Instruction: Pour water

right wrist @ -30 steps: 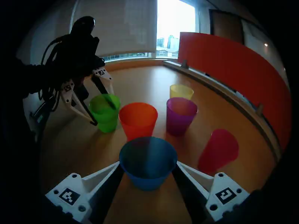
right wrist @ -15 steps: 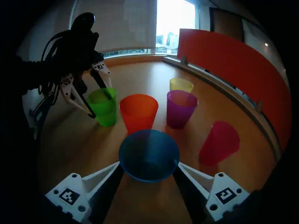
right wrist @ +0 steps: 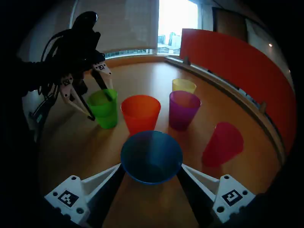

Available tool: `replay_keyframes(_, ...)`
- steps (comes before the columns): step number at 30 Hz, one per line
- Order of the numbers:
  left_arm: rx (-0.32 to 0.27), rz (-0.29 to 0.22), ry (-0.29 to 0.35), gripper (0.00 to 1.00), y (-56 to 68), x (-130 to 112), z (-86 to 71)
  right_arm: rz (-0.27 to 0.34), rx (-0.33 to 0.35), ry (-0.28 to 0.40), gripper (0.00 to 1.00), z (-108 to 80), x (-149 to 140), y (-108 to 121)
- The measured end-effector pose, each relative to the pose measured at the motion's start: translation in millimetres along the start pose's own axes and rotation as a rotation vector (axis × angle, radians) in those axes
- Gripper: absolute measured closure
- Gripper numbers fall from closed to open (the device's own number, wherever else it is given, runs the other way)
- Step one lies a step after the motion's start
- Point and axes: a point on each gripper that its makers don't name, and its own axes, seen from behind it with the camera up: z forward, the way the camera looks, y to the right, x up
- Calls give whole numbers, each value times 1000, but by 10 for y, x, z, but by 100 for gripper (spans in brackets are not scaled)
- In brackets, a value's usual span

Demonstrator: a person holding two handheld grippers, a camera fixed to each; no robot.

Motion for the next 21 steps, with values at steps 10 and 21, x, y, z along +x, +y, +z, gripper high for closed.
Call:
replay_keyframes(10,2,-6,-13,13,3,-20,18,-4,-7,-2,3,-45,-16,-4)
replay_keyframes(21,15,5,-42,13,-5,-122,-16,5,-16,-5,2,-79,-82,-23)
